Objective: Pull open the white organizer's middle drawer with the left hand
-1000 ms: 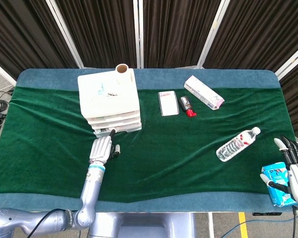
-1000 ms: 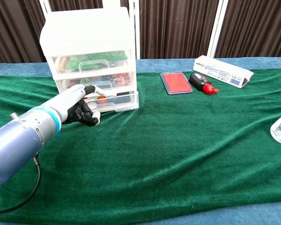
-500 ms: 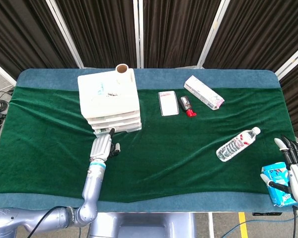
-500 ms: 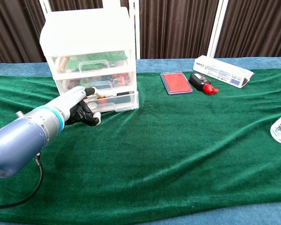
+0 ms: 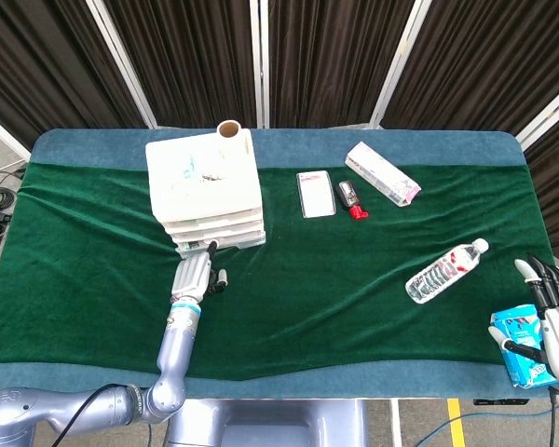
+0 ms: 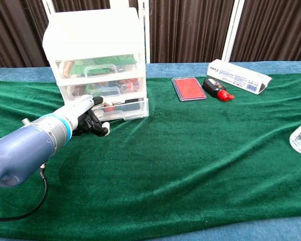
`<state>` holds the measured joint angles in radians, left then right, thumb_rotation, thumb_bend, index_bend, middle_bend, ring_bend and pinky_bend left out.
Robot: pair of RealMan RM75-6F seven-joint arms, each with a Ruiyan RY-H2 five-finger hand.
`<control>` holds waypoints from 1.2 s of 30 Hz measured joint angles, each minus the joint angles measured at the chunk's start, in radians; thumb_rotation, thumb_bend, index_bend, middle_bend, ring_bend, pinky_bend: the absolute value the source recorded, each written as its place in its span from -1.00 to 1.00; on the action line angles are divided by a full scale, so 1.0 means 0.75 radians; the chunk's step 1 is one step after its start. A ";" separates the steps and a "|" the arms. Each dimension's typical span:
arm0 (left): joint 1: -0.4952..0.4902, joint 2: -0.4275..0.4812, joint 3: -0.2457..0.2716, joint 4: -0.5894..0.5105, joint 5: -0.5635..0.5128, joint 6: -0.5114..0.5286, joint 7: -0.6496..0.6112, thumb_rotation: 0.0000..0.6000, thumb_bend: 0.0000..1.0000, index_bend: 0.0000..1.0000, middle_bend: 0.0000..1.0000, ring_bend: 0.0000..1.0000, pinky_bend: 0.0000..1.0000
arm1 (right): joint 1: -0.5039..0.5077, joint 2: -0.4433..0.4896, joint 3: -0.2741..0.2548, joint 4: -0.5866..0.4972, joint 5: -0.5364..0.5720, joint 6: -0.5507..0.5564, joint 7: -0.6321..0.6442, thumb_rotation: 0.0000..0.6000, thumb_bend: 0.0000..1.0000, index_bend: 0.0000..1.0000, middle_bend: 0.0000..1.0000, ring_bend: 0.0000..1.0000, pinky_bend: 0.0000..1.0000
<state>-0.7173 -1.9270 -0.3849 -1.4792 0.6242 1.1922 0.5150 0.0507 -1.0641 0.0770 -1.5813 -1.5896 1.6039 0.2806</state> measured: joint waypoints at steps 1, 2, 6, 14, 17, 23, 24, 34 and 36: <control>-0.001 0.001 -0.002 -0.001 -0.009 -0.003 0.002 1.00 0.22 -0.68 0.89 0.80 0.85 | 0.000 0.000 0.000 0.000 0.000 0.000 0.000 1.00 -0.91 -0.88 -1.00 -1.00 -1.00; -0.002 0.001 -0.003 -0.002 -0.016 -0.006 0.004 1.00 0.22 -0.65 0.89 0.80 0.85 | 0.000 0.000 0.000 0.000 -0.001 0.001 0.000 1.00 -0.91 -0.88 -1.00 -1.00 -1.00; -0.005 0.007 -0.004 -0.014 -0.034 -0.015 0.012 1.00 0.22 -0.54 0.89 0.80 0.85 | -0.001 -0.001 0.000 0.000 -0.001 0.002 0.000 1.00 -0.91 -0.88 -1.00 -1.00 -1.00; 0.000 0.027 0.006 -0.060 -0.034 -0.017 0.004 1.00 0.22 -0.44 0.89 0.80 0.85 | 0.000 -0.002 0.000 0.000 -0.001 0.000 -0.002 1.00 -0.91 -0.88 -1.00 -1.00 -1.00; 0.001 0.034 0.013 -0.080 -0.031 -0.017 0.003 1.00 0.22 -0.43 0.89 0.80 0.85 | 0.000 -0.002 0.000 0.000 0.000 0.000 -0.001 1.00 -0.91 -0.88 -1.00 -1.00 -1.00; 0.007 0.049 0.042 -0.132 -0.027 -0.016 0.008 1.00 0.22 -0.43 0.89 0.80 0.85 | 0.000 0.000 0.001 0.000 0.002 0.001 0.001 1.00 -0.91 -0.88 -1.00 -1.00 -1.00; 0.009 0.052 0.046 -0.142 -0.028 -0.016 0.008 1.00 0.22 -0.43 0.89 0.80 0.85 | 0.000 0.000 0.001 0.000 0.001 0.001 0.002 1.00 -0.91 -0.88 -1.00 -1.00 -1.00; 0.030 0.086 0.103 -0.227 -0.013 -0.001 0.006 1.00 0.22 -0.41 0.89 0.80 0.85 | -0.003 0.002 0.002 -0.001 0.004 0.005 0.003 1.00 -0.91 -0.88 -1.00 -1.00 -1.00; 0.036 0.092 0.113 -0.239 -0.007 0.001 0.001 1.00 0.22 -0.41 0.89 0.80 0.85 | -0.002 0.002 0.002 -0.002 0.004 0.004 0.002 1.00 -0.91 -0.88 -1.00 -1.00 -1.00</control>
<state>-0.6902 -1.8580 -0.3004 -1.6586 0.6193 1.1929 0.5155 0.0489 -1.0626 0.0787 -1.5829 -1.5868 1.6069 0.2822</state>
